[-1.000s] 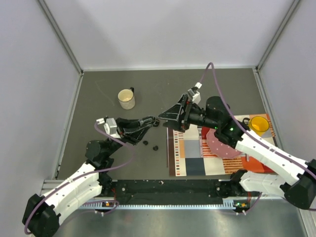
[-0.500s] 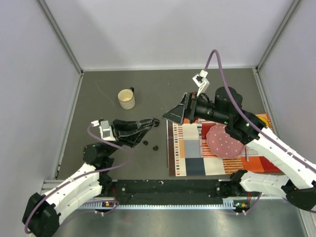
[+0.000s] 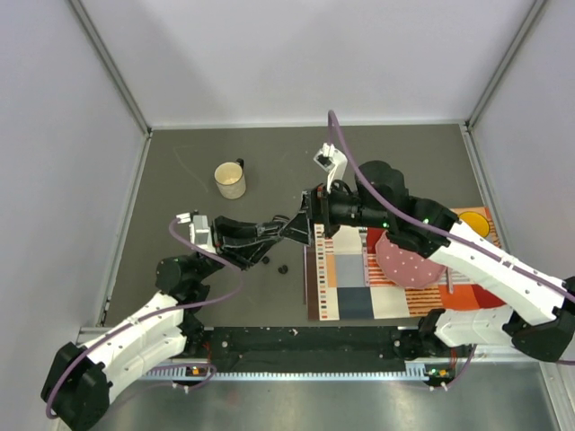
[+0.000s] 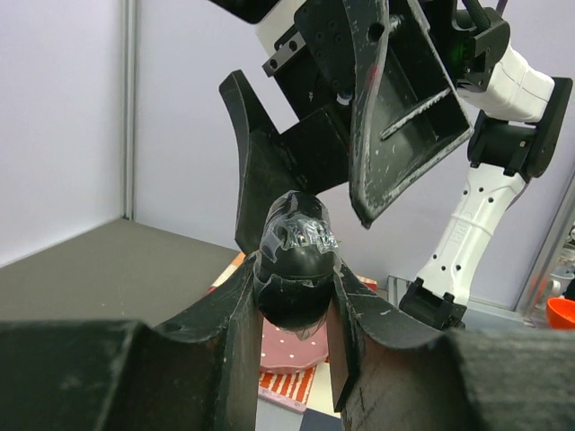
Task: Insert the wireless bluetooth earbuds into the charging case
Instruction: Open the charging case.
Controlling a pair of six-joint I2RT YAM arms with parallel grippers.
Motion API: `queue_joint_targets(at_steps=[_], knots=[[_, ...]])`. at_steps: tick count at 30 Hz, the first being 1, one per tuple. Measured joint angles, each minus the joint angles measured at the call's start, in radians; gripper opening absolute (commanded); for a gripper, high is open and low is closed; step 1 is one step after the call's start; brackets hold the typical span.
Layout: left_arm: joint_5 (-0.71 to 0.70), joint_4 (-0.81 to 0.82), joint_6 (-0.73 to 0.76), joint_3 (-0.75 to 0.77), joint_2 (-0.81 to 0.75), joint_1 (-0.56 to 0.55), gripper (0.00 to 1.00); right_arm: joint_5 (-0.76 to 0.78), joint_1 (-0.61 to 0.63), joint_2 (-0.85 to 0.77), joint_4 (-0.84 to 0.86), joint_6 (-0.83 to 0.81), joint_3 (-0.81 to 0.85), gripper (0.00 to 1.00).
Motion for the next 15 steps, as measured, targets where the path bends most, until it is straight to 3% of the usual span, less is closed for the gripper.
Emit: queue_joint_targets(at_steps=[15], knots=[[0.050,0.000,-0.011,0.019,0.006,-0.003,0.00,0.042,0.018,0.013,-0.040,-0.022,0.014,0.86]])
